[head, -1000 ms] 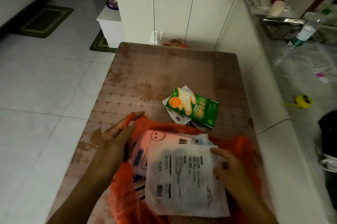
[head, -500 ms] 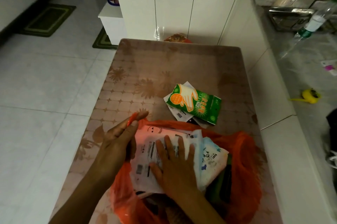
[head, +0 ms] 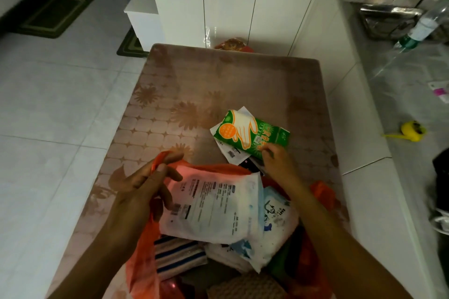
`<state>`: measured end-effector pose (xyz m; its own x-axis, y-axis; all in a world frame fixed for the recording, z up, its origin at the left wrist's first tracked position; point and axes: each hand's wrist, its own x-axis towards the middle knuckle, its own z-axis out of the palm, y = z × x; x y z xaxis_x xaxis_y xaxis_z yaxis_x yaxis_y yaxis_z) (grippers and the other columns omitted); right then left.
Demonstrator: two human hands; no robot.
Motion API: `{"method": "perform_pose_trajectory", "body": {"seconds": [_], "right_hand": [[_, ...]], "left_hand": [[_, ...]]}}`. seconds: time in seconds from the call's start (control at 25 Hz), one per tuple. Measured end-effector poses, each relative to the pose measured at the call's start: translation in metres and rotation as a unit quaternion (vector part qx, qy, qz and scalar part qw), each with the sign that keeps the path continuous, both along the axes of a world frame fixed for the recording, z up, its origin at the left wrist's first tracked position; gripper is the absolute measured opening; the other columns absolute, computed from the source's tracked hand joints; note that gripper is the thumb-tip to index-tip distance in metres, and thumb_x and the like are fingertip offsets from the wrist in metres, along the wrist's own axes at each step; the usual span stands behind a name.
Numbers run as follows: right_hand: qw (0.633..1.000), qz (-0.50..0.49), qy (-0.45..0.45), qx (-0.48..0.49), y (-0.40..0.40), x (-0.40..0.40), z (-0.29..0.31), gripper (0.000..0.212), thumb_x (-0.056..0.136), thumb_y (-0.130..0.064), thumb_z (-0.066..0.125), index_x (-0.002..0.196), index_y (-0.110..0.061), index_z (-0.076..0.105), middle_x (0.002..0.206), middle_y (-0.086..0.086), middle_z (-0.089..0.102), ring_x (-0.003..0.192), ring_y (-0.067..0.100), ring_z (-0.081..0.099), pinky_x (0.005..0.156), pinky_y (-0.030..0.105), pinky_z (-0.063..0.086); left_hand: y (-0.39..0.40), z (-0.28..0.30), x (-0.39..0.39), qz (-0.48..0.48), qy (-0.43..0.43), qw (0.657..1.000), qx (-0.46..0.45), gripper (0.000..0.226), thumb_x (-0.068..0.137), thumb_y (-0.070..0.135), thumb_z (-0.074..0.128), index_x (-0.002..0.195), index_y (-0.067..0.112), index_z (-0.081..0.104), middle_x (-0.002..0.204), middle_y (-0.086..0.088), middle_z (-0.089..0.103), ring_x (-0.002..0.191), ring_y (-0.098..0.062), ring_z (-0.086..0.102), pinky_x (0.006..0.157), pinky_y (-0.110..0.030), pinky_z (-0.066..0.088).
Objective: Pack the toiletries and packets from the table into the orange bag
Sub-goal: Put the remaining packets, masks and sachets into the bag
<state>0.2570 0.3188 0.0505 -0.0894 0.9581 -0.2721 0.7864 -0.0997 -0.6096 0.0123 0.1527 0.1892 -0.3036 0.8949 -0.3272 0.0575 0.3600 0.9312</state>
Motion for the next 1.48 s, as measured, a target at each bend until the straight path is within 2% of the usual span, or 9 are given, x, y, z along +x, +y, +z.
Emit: {"method": "perform_pose_trajectory", "body": {"seconds": [0.24, 0.36, 0.52, 0.72, 0.96, 1.12, 1.28, 1.36, 1.48], "right_hand": [[0.952, 0.16, -0.212, -0.152, 0.02, 0.029, -0.071, 0.063, 0.09, -0.027, 0.055, 0.147, -0.027, 0.03, 0.161, 0.001, 0.0, 0.144, 0.037, 0.01, 0.112, 0.056, 0.017], [0.948, 0.157, -0.235, -0.148, 0.025, 0.024, -0.075, 0.08, 0.086, -0.028, 0.061, 0.151, -0.016, 0.016, 0.161, 0.003, 0.005, 0.143, 0.035, 0.015, 0.113, 0.056, 0.021], [0.988, 0.129, -0.063, 0.053, 0.016, 0.021, -0.051, 0.064, 0.082, -0.004, 0.057, 0.141, -0.017, 0.036, 0.147, 0.004, 0.034, 0.135, 0.025, 0.032, 0.106, 0.047, 0.037], [0.962, 0.108, 0.155, 0.196, -0.035, 0.011, 0.068, 0.065, 0.087, 0.012, 0.047, 0.145, -0.016, 0.036, 0.152, -0.005, 0.028, 0.137, 0.008, 0.029, 0.1, 0.008, 0.036], [0.931, 0.1, 0.264, 0.232, -0.152, 0.021, 0.156, 0.054, 0.087, -0.012, 0.059, 0.136, -0.029, 0.047, 0.144, -0.021, 0.037, 0.135, -0.001, 0.035, 0.103, 0.018, 0.039], [0.953, 0.173, 0.027, 0.248, -0.203, 0.022, 0.11, 0.058, 0.075, -0.03, 0.065, 0.13, -0.034, 0.047, 0.149, -0.032, 0.025, 0.129, -0.006, 0.038, 0.097, 0.009, 0.039], [0.963, 0.138, -0.128, 0.194, -0.224, 0.023, 0.076, 0.048, 0.058, -0.038, 0.067, 0.104, -0.023, 0.066, 0.118, -0.011, 0.048, 0.077, 0.031, 0.068, 0.059, 0.041, 0.056], [0.955, 0.063, -0.212, 0.199, -0.224, 0.025, 0.08, 0.059, 0.047, -0.032, 0.08, 0.1, -0.012, 0.063, 0.113, 0.003, 0.049, 0.087, 0.042, 0.062, 0.07, 0.051, 0.049], [0.92, 0.097, -0.223, 0.309, -0.222, 0.017, 0.093, 0.076, 0.069, -0.041, 0.069, 0.136, -0.018, 0.04, 0.141, 0.018, 0.042, 0.128, 0.045, 0.039, 0.105, 0.057, 0.026]], "left_hand": [[0.003, -0.001, 0.004, -0.018, 0.016, 1.0, -0.018, 0.031, 0.091, 0.039, 0.044, 0.111, 0.038, 0.068, 0.095, 0.0, 0.07, 0.055, -0.019, 0.055, 0.041, -0.021, 0.04], [0.002, 0.002, 0.004, -0.024, 0.017, 0.999, -0.016, 0.032, 0.091, 0.037, 0.043, 0.109, 0.039, 0.069, 0.094, 0.001, 0.071, 0.055, -0.019, 0.055, 0.042, -0.021, 0.04], [-0.001, 0.003, 0.002, -0.014, 0.015, 1.0, -0.011, 0.032, 0.089, 0.039, 0.043, 0.108, 0.038, 0.07, 0.091, 0.0, 0.071, 0.054, -0.019, 0.054, 0.043, -0.023, 0.038], [-0.004, 0.0, -0.005, 0.027, 0.04, 0.999, 0.001, 0.03, 0.095, 0.038, 0.042, 0.111, 0.043, 0.067, 0.054, -0.009, 0.044, 0.045, -0.007, 0.049, 0.05, -0.019, 0.039], [-0.008, 0.003, -0.016, 0.024, 0.007, 1.0, 0.008, 0.032, 0.098, 0.032, 0.041, 0.122, 0.033, 0.062, 0.061, -0.014, 0.04, 0.039, -0.005, 0.043, 0.041, -0.009, 0.04], [-0.016, 0.011, -0.014, -0.001, 0.012, 1.0, 0.024, 0.031, 0.1, 0.032, 0.037, 0.116, 0.039, 0.063, 0.059, -0.014, 0.041, 0.038, -0.001, 0.042, 0.039, -0.008, 0.037], [-0.022, 0.009, -0.017, -0.015, 0.028, 0.999, 0.032, 0.031, 0.1, 0.032, 0.039, 0.117, 0.037, 0.065, 0.055, -0.011, 0.043, 0.041, -0.005, 0.043, 0.039, -0.011, 0.036], [-0.024, 0.008, -0.018, -0.024, 0.038, 0.998, 0.033, 0.031, 0.1, 0.033, 0.039, 0.117, 0.038, 0.065, 0.055, -0.011, 0.045, 0.043, -0.008, 0.043, 0.04, -0.012, 0.037], [-0.025, 0.006, -0.018, -0.026, 0.03, 0.999, 0.031, 0.03, 0.1, 0.032, 0.04, 0.113, 0.04, 0.066, 0.053, -0.01, 0.043, 0.042, -0.007, 0.042, 0.04, -0.012, 0.038]]}}
